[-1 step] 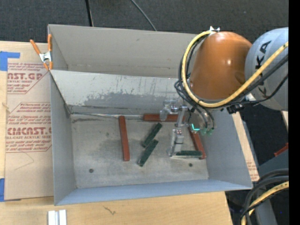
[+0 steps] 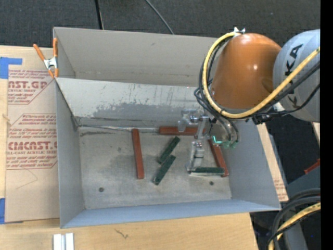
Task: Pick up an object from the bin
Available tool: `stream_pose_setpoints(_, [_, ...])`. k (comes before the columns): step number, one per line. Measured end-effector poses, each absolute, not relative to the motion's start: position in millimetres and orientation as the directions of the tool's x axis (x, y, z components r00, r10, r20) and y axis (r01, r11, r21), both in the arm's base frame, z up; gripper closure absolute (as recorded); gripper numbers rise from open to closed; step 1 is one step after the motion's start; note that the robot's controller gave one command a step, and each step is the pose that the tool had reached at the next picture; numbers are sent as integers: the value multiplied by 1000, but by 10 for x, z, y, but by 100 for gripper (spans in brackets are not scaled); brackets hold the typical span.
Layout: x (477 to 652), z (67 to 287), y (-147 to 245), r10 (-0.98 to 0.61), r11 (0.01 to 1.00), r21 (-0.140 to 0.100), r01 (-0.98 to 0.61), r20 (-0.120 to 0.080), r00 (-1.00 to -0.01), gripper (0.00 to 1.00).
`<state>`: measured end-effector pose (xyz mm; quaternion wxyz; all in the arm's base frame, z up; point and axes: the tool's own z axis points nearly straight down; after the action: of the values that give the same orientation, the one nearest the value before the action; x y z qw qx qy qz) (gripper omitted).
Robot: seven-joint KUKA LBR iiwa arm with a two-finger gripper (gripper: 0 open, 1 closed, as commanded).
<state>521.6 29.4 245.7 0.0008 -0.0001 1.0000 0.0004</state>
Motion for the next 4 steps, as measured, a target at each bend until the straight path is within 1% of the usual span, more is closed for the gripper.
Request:
stream_pose_setpoints(1, [5401, 1140, 319, -39, 999, 0, -39, 6, -999, 100])
stream_pose_setpoints(2, [5419, 1171, 320, -39, 999, 1, -39, -1, -999, 0])
stream_pose_setpoints(3, [5419, 1171, 320, -39, 999, 1, -39, -1, -999, 0])
stream_pose_setpoints(4, [5488, 964, 453, -63, 998, 0, -63, -3, -998, 0])
